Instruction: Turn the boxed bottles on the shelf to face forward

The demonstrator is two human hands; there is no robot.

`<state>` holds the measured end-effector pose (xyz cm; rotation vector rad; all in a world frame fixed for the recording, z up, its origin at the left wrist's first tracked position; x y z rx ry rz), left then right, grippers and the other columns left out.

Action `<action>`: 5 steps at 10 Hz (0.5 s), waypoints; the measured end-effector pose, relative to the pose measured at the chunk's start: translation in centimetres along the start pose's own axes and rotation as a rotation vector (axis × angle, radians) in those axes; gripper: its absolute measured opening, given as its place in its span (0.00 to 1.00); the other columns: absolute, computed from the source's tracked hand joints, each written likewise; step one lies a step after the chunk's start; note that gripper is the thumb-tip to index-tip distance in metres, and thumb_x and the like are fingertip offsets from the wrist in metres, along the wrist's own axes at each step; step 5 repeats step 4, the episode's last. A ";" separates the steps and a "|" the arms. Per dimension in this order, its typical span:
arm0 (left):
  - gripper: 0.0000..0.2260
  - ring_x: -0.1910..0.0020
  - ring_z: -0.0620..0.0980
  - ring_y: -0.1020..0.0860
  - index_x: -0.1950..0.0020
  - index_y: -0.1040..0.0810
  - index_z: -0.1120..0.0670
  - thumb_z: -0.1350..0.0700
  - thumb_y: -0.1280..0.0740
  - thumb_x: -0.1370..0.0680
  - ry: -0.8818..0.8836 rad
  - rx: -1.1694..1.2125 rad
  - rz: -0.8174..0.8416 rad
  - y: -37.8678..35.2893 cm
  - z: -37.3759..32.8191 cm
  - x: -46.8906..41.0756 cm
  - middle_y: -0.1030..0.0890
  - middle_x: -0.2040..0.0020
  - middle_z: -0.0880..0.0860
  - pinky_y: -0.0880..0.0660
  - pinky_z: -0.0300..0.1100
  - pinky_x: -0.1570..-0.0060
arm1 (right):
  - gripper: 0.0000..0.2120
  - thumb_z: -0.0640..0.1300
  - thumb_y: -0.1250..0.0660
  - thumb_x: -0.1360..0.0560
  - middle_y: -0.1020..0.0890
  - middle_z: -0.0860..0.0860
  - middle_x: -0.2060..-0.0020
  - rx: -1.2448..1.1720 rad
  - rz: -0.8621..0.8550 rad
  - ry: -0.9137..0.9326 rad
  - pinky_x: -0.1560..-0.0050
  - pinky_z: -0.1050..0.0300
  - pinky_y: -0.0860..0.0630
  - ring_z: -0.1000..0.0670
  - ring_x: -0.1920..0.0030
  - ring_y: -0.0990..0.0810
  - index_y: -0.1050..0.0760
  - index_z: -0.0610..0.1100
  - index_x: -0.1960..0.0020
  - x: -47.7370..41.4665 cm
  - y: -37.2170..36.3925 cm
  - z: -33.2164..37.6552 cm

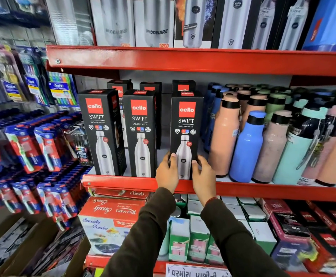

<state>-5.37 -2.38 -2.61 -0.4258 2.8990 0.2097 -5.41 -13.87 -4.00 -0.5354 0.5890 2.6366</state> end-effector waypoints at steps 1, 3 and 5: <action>0.21 0.32 0.52 0.25 0.28 0.28 0.53 0.45 0.43 0.17 0.027 0.008 0.007 0.0 0.0 0.0 0.21 0.33 0.53 0.32 0.43 0.34 | 0.17 0.45 0.41 0.19 0.18 0.45 0.41 -0.011 0.016 -0.020 0.39 0.53 0.24 0.46 0.41 0.20 0.28 0.44 0.31 0.0 -0.1 0.1; 0.20 0.31 0.54 0.26 0.27 0.29 0.55 0.49 0.44 0.16 0.014 0.001 0.004 0.2 0.0 0.2 0.22 0.32 0.55 0.32 0.43 0.33 | 0.20 0.46 0.40 0.19 0.22 0.45 0.35 -0.041 0.157 -0.057 0.31 0.50 0.29 0.46 0.33 0.24 0.32 0.44 0.28 -0.1 0.4 0.2; 0.22 0.25 0.49 0.33 0.22 0.38 0.54 0.50 0.45 0.16 -0.122 -0.005 -0.065 0.3 -0.2 1.1 0.32 0.24 0.54 0.38 0.37 0.28 | 0.22 0.46 0.41 0.18 0.29 0.46 0.28 -0.098 0.172 -0.055 0.30 0.58 0.35 0.48 0.27 0.31 0.36 0.45 0.25 -0.6 1.6 0.9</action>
Point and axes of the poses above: each hand's wrist, its own x-axis away from the middle knuckle, its own y-axis out of the back of the hand, z = x × y, the point moved 1 cm from there along -x, towards the middle knuckle
